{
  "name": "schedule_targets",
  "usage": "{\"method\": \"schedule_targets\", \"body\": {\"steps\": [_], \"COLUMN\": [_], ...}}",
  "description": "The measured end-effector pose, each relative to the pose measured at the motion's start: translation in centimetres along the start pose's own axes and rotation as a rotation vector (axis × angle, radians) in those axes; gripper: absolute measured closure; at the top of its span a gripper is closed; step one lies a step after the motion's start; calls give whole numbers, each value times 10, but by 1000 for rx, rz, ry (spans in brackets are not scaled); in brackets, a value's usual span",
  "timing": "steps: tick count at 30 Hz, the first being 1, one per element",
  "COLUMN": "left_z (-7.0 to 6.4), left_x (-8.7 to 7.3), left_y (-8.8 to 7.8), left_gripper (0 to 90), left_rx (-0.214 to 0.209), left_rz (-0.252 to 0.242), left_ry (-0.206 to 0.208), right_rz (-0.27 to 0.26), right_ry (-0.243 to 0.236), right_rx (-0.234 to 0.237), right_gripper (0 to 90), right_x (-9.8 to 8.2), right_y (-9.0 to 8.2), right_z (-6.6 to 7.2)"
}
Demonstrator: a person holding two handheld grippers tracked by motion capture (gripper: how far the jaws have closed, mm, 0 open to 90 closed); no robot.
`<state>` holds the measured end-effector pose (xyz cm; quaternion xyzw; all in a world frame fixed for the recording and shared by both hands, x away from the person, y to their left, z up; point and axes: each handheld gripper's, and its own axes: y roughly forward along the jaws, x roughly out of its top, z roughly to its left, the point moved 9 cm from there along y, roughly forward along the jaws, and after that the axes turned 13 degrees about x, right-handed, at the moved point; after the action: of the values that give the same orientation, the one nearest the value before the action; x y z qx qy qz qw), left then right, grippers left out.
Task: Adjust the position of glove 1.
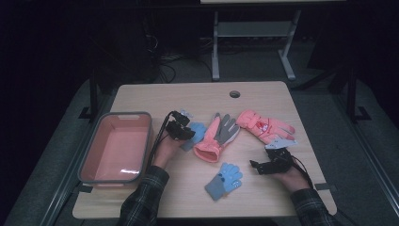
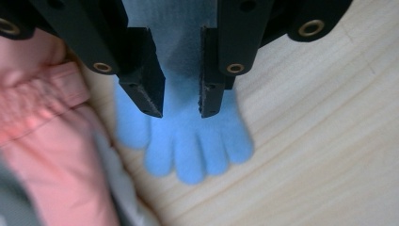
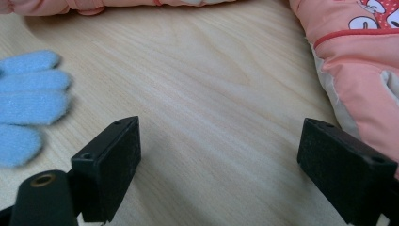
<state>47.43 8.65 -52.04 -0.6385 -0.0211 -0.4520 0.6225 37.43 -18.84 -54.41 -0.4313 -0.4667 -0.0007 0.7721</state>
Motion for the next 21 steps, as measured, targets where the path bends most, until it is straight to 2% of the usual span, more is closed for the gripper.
{"method": "schedule_targets", "body": {"steps": [2,4,6,10,11,13,14,17,19,21], "left_z": [-1,-2,-2,-2,-2,0,1,4,6,6], "left_x": [-2,-4,-5,-5,-4,-4,-3,-3,-3,-1], "left_y": [4,5,6,5,5,3,2,-2,-4,-9], "left_gripper": [697,716,784,840,851,858,865,873,877,878], "left_rx": [-17,-24,-34,-39,-44,-53,-59,-69,-65,-81], "left_rz": [-2,2,-2,0,1,-1,-8,-16,-18,-26], "left_ry": [-21,-17,-21,-22,-33,-39,-59,-78,-83,-97], "right_rz": [0,0,0,0,0,0,0,0,0,0], "right_ry": [2,1,0,-1,0,0,0,0,0,1], "right_rx": [0,0,0,0,0,0,0,0,-1,0], "right_gripper": [133,134,134,134,134,134,134,133,133,133], "right_x": [0,0,0,0,0,0,0,0,0,0], "right_y": [0,0,0,0,0,0,0,0,0,0], "right_z": [0,0,0,0,0,0,0,0,0,0]}}
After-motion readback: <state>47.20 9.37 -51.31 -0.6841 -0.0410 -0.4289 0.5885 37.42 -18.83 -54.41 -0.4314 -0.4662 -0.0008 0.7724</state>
